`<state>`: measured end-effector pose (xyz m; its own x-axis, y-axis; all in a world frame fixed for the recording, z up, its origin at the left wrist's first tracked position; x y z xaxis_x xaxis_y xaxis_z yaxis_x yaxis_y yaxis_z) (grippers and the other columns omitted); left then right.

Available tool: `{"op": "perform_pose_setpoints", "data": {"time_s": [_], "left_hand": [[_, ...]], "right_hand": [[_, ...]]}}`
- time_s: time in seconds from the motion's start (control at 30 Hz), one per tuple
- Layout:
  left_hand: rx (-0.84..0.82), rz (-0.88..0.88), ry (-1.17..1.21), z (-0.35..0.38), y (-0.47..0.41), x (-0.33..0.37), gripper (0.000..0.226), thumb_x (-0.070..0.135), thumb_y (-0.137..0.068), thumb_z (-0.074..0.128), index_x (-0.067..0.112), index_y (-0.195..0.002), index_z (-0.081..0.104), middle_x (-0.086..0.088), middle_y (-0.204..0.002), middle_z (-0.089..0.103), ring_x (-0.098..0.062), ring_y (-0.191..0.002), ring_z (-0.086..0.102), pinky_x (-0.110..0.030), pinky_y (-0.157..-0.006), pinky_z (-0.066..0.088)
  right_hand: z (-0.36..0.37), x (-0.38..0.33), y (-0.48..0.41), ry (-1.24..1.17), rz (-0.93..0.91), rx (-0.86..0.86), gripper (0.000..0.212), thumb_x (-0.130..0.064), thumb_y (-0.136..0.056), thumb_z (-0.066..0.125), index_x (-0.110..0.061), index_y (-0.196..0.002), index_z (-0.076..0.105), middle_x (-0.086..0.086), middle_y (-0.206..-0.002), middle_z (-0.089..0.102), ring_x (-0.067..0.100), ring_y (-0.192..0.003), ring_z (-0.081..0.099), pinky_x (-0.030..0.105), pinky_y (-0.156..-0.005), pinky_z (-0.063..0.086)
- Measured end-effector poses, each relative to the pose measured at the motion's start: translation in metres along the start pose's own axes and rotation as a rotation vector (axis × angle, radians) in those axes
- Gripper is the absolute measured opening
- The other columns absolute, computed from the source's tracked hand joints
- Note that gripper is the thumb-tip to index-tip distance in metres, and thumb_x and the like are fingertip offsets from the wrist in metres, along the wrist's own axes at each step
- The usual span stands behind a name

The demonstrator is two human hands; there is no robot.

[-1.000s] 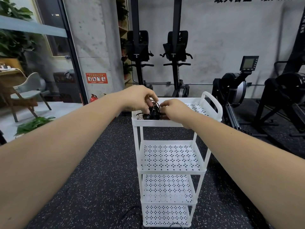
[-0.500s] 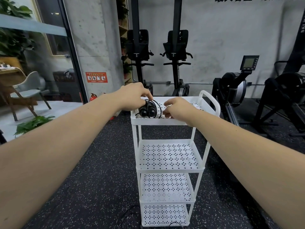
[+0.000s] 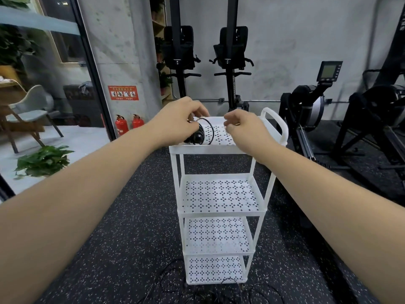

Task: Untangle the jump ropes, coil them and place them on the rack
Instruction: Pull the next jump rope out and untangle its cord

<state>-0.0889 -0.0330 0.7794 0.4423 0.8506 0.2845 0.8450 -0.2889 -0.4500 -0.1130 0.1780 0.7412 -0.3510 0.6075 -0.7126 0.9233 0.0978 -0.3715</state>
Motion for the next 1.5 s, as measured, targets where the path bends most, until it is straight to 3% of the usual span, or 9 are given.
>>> {"op": "perform_pose_setpoints", "data": {"time_s": [0.13,0.2,0.33,0.57,0.73,0.9,1.17,1.3,1.5], "left_hand": [[0.113,-0.07,0.258,0.023,0.047,0.027,0.02,0.017,-0.101,0.063,0.033,-0.111,0.07,0.005,-0.101,0.071,-0.011,-0.085,0.068,-0.042,-0.109,0.054],[0.099,-0.097,0.382,0.045,0.077,0.041,0.016,0.015,-0.101,0.064,0.027,-0.109,0.07,-0.001,-0.095,0.073,-0.014,-0.075,0.07,-0.032,-0.09,0.06],[-0.053,-0.128,0.5,0.115,0.137,0.057,0.01,0.019,-0.102,0.066,0.027,-0.104,0.071,0.0,-0.08,0.073,-0.02,-0.065,0.069,-0.027,-0.057,0.055],[-0.459,-0.25,0.481,0.274,0.219,0.042,0.009,0.032,-0.103,0.067,0.036,-0.096,0.072,0.011,-0.079,0.073,-0.007,-0.062,0.071,-0.035,-0.065,0.061],[-0.734,-0.304,0.414,0.39,0.268,0.014,0.009,0.033,-0.105,0.062,0.037,-0.105,0.07,0.011,-0.085,0.075,-0.001,-0.065,0.072,-0.02,-0.057,0.05],[-0.881,-0.342,0.361,0.488,0.306,-0.017,0.012,0.029,-0.103,0.06,0.036,-0.109,0.068,0.011,-0.084,0.076,-0.006,-0.067,0.073,-0.032,-0.069,0.06],[-0.947,-0.359,0.328,0.597,0.337,-0.029,0.014,0.025,-0.103,0.061,0.03,-0.114,0.069,0.01,-0.084,0.075,-0.009,-0.075,0.07,-0.028,-0.072,0.053],[-0.919,-0.402,0.342,0.63,0.348,-0.03,0.013,0.024,-0.103,0.061,0.029,-0.112,0.07,0.011,-0.085,0.075,-0.008,-0.075,0.069,-0.028,-0.068,0.051],[-0.888,-0.459,0.385,0.656,0.36,-0.036,0.017,0.021,-0.102,0.06,0.032,-0.11,0.07,0.016,-0.083,0.073,-0.01,-0.07,0.07,-0.027,-0.064,0.055]], "right_hand": [[-0.008,0.01,0.055,-0.075,-0.046,0.1,0.021,-0.016,-0.105,0.059,-0.025,-0.123,0.067,-0.011,-0.108,0.072,0.01,-0.094,0.067,0.027,-0.077,0.055],[-0.003,0.023,0.094,-0.101,-0.07,0.123,0.015,-0.018,-0.103,0.061,-0.026,-0.116,0.067,-0.012,-0.096,0.07,0.007,-0.086,0.065,0.023,-0.075,0.052],[0.023,0.071,0.18,-0.072,-0.092,0.033,0.008,-0.02,-0.104,0.065,-0.02,-0.112,0.066,-0.008,-0.087,0.069,0.009,-0.079,0.061,0.023,-0.071,0.049],[0.084,0.205,0.275,-0.027,0.175,-0.237,0.001,-0.028,-0.103,0.065,-0.029,-0.104,0.066,-0.003,-0.081,0.074,0.013,-0.068,0.063,0.03,-0.067,0.05],[0.123,0.319,0.32,0.082,0.422,-0.435,0.009,-0.033,-0.104,0.063,-0.028,-0.108,0.069,-0.007,-0.095,0.075,0.015,-0.086,0.071,0.034,-0.078,0.055],[0.169,0.439,0.371,0.229,0.638,-0.588,0.011,-0.03,-0.106,0.061,-0.023,-0.106,0.069,0.002,-0.109,0.076,0.023,-0.093,0.071,0.034,-0.08,0.054],[0.228,0.564,0.424,0.397,0.796,-0.639,0.021,-0.016,-0.109,0.052,-0.024,-0.095,0.065,0.006,-0.093,0.076,0.025,-0.078,0.072,0.037,-0.073,0.062],[0.249,0.594,0.429,0.44,0.795,-0.623,0.016,-0.031,-0.11,0.057,-0.02,-0.1,0.063,0.007,-0.096,0.076,0.027,-0.079,0.07,0.041,-0.075,0.062],[0.282,0.624,0.432,0.54,0.87,-0.783,0.044,-0.052,-0.102,0.062,-0.016,-0.127,0.061,0.006,-0.108,0.07,0.029,-0.106,0.067,0.046,-0.109,0.046]]}}
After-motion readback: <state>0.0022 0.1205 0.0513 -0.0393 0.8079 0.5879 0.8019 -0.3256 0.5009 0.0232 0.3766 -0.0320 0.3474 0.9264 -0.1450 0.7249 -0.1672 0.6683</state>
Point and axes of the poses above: each hand's wrist, its own y-axis away from the middle knuckle, its own z-axis out of the palm, x = y × z, the point moved 1 cm from there along -y, towards the middle knuckle
